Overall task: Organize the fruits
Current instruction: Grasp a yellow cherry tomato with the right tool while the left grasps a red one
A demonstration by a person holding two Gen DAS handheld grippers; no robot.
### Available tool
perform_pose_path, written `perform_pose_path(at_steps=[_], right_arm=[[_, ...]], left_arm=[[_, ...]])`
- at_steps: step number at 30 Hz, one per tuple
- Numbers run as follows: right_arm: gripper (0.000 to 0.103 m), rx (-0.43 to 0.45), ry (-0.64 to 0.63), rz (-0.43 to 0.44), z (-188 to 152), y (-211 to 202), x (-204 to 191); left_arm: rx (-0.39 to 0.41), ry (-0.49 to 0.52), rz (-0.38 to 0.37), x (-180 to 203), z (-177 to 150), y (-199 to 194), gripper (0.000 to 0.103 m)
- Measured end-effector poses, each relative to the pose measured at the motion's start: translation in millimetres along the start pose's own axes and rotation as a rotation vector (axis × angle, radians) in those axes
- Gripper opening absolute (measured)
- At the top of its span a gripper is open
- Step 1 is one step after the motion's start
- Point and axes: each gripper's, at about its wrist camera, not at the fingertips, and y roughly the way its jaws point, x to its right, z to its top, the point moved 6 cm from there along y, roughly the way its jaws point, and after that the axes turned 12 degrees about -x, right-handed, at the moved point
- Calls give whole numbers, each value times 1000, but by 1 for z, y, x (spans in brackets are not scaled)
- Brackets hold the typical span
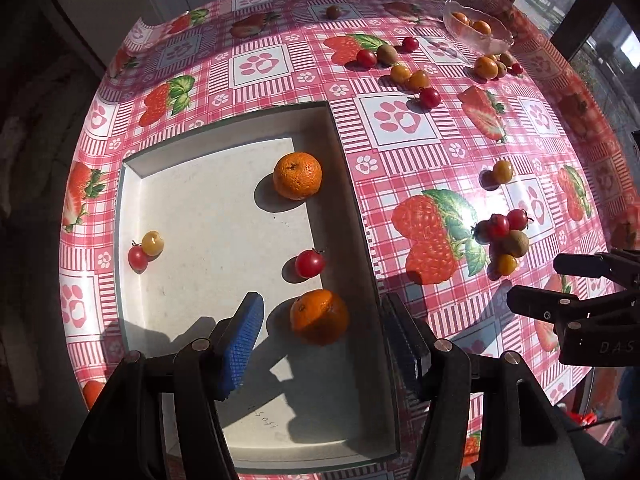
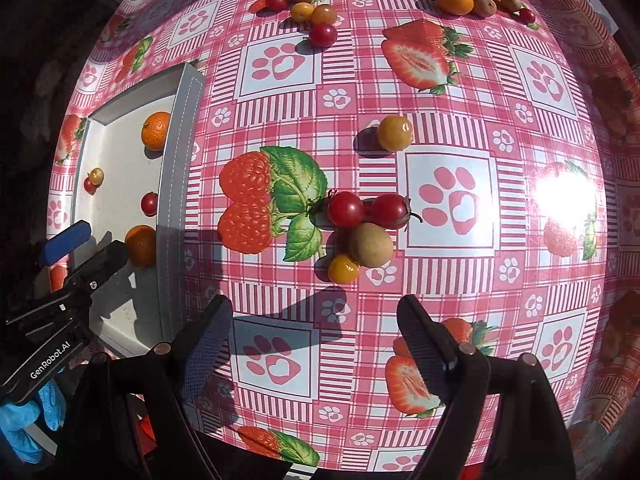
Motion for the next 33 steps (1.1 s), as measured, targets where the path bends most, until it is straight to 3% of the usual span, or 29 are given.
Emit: perform_pose_path(at_steps=[7, 15, 17, 19, 27, 29, 31, 33], right_arm=[[87, 28, 86, 2, 22, -12, 45], [86, 70, 71, 4, 65, -13, 50], [81, 84, 49, -5, 75, -11, 43], [64, 93, 21, -17, 79, -9, 41], [56, 107, -69, -51, 96, 0, 25], [45, 108, -92, -67, 101, 2, 20], [26, 110, -114, -96, 105, 5, 17], [25, 117, -114, -92, 105, 3, 23]], left_arm=[[25, 61, -32, 47, 21, -2, 63], [-10, 98, -44, 79, 26, 19, 63], [-13, 85, -54, 80, 27, 24, 63], [-21, 73, -61, 80, 30, 30, 63], [-32, 66, -82, 89, 42, 44, 63], [-35, 74, -84, 94, 45, 46, 63], [-37, 81, -85, 99, 49, 48, 63], [-34, 85, -91, 103, 52, 49, 63]])
